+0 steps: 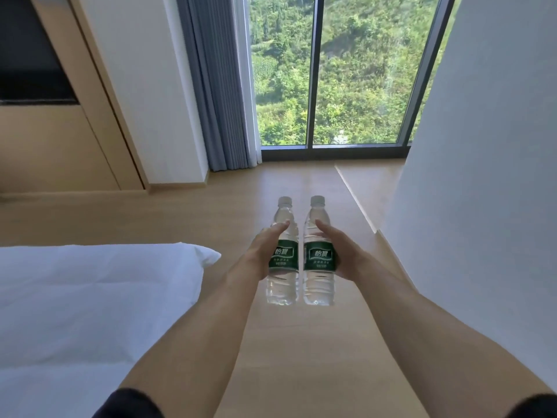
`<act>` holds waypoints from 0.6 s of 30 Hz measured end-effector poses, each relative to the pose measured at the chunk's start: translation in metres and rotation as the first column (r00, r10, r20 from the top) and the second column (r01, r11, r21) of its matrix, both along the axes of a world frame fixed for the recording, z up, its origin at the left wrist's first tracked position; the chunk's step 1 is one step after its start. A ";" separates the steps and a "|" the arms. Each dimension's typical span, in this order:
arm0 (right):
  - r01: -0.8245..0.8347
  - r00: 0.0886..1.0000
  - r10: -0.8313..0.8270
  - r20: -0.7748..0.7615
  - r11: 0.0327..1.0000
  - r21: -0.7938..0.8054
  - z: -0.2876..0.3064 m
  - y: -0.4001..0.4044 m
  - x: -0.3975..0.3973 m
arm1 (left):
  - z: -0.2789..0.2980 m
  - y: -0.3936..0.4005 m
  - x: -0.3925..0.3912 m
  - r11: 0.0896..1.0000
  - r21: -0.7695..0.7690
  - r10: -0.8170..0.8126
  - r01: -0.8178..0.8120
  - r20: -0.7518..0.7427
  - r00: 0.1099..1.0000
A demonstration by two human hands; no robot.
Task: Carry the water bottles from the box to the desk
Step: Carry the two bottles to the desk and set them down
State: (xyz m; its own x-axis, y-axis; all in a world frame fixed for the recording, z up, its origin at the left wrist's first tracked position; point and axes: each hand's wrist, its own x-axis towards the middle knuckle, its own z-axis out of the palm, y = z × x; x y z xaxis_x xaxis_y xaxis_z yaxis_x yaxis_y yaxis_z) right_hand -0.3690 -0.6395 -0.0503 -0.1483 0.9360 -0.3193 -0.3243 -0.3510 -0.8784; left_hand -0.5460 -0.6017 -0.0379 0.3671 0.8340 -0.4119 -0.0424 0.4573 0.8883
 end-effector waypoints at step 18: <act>-0.160 0.986 0.161 0.029 0.986 -0.052 -0.029 0.227 0.003 | -0.029 0.196 0.000 0.974 0.023 0.226 -0.227 0.036 0.974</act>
State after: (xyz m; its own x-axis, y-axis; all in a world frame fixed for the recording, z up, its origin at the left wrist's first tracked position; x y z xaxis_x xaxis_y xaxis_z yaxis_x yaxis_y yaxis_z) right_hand -0.3660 -0.4125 -0.0798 -0.2839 0.8837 -0.3721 -0.2309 -0.4397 -0.8679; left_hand -0.5463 -0.4061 -0.0666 0.1808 0.9077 -0.3787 -0.1716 0.4082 0.8966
